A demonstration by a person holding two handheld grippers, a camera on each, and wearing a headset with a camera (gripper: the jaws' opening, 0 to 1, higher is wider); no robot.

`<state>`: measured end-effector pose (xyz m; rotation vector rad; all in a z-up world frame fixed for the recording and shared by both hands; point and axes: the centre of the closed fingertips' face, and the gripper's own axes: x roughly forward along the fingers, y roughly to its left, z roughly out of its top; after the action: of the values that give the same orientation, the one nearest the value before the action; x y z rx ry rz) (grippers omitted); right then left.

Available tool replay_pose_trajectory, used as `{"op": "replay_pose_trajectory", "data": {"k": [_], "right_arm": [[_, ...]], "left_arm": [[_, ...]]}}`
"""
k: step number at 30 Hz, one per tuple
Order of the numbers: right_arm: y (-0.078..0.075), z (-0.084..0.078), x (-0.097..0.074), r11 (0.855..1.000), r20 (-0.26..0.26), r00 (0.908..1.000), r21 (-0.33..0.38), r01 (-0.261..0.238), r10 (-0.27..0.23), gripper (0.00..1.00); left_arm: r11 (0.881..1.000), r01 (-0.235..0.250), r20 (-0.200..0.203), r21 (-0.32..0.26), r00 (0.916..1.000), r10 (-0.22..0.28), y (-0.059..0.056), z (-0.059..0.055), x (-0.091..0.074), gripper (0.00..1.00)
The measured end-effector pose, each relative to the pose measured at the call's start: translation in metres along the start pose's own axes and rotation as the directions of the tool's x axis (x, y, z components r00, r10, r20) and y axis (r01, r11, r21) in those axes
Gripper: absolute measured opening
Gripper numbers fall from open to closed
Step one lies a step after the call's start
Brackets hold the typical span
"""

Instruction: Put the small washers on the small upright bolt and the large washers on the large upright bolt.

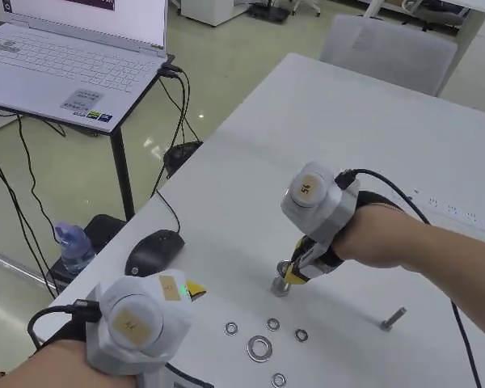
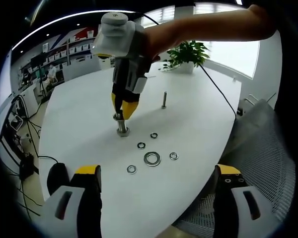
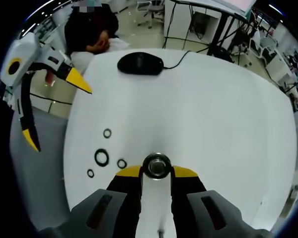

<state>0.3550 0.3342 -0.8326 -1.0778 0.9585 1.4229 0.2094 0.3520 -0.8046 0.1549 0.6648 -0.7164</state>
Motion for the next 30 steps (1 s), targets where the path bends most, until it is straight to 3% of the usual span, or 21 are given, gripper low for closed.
{"op": "replay_pose_trajectory", "data": {"k": [19, 30], "right_arm": [[0.0, -0.01, 0.029, 1.0, -0.031, 0.9995, 0.001, -0.001, 0.001, 0.22], [0.002, -0.013, 0.035, 1.0, -0.04, 0.9992, 0.001, 0.0, 0.0, 0.22]], "left_arm": [[1.0, -0.015, 0.008, 0.003, 0.9999, 0.015, 0.002, 0.002, 0.001, 0.95], [1.0, -0.017, 0.0, -0.006, 0.9999, 0.017, 0.0, -0.002, -0.001, 0.94]]}}
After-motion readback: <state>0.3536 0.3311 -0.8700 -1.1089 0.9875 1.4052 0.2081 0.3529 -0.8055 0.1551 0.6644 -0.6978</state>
